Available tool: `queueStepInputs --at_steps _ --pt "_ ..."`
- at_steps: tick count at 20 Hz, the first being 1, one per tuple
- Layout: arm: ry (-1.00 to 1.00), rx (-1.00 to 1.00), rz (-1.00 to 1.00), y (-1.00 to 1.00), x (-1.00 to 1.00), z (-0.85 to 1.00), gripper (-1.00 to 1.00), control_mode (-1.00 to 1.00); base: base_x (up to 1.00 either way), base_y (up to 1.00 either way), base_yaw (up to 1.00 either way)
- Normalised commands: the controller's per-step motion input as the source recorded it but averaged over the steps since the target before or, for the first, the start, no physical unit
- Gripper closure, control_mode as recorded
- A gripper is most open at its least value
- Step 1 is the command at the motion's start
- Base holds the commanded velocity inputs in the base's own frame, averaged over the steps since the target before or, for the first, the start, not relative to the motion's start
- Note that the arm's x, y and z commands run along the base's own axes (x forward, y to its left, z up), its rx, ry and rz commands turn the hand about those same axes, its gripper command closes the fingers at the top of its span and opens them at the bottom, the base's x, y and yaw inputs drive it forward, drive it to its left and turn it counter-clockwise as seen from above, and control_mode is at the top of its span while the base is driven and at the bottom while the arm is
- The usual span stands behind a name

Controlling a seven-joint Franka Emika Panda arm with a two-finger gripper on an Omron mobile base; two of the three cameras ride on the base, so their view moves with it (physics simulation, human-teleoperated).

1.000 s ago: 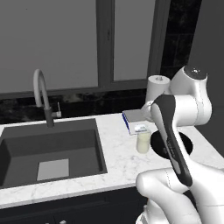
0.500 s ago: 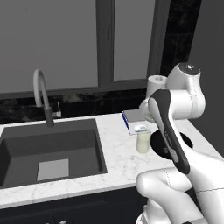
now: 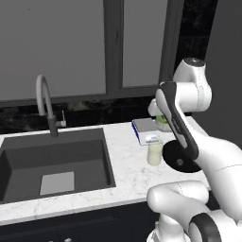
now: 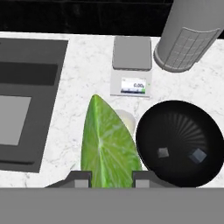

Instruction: Grab a lemon wedge from the fridge and one ice cube from the ice bowl, and put them in the glass of lemonade.

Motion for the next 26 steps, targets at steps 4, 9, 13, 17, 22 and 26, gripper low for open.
queueStepInputs --at_steps 4,9,13,17,22,26 --pt "0.00 0.00 0.00 0.00 0.42 -0.01 1.00 -1.00 0.00 0.00 0.00" --pt "0.00 0.00 0.00 -0.06 0.19 -0.54 1.00 -1.00 0.00 0.00 0.00" --pt "-0.01 0.00 0.00 -0.03 0.02 -0.80 1.00 -1.00 0.00 0.00 0.00" --pt "-0.14 0.00 0.00 0.00 0.00 -0.36 1.00 -1.00 0.00 0.00 0.00" --pt "-0.13 0.00 0.00 0.00 0.11 -0.24 1.00 -1.00 0.00 0.00 0.00" --pt "0.02 0.00 0.00 0.00 0.00 -0.07 1.00 -1.00 0.00 0.00 0.00"
